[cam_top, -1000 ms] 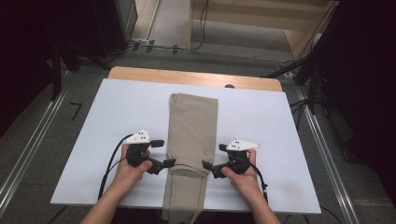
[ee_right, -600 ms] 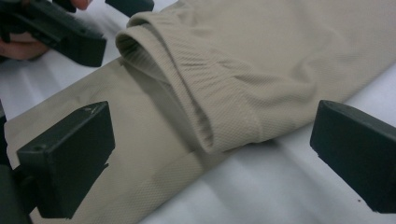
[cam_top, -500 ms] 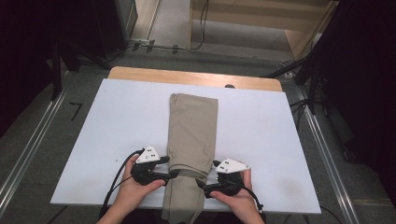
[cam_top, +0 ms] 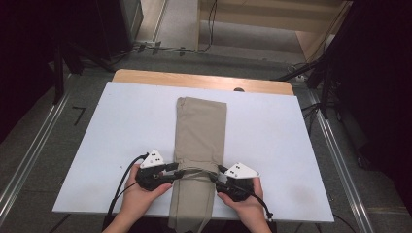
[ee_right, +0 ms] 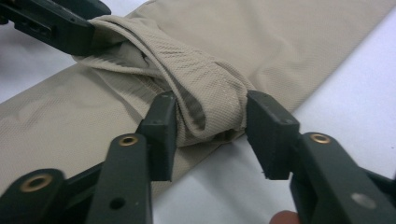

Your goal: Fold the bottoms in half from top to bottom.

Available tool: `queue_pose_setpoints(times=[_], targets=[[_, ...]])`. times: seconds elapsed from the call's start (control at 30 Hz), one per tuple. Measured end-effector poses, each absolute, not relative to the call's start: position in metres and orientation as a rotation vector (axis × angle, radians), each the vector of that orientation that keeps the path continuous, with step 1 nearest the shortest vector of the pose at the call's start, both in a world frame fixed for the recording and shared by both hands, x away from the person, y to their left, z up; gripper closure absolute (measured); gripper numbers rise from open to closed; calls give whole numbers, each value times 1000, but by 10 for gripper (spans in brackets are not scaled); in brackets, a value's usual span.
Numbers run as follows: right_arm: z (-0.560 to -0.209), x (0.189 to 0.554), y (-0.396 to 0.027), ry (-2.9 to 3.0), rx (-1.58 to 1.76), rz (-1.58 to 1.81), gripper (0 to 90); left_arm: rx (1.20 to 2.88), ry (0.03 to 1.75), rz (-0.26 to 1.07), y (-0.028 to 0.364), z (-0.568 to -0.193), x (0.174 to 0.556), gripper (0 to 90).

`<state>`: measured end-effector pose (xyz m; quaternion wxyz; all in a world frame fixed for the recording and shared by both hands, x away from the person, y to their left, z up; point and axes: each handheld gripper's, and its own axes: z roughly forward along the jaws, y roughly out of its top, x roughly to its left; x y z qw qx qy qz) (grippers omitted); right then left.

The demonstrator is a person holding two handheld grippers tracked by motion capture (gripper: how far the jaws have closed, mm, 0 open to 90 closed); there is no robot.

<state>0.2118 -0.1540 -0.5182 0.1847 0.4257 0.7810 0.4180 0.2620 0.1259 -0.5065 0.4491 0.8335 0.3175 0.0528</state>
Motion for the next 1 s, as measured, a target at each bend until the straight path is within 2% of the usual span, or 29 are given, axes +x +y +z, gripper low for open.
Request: queue_pose_setpoints(times=[0.2,0.47,0.6,1.0], targets=[[-519,212,-151,2219,1182,1136,650,2095,784,161,124,-507,261,661],[-520,217,-153,2276,1216,1148,706,2097,765,138,126,-508,262,767],[-520,214,-151,2274,1188,1144,811,2098,756,129,126,-508,262,827],[-519,213,-155,2277,1163,1213,835,2091,710,105,129,-505,262,865]])
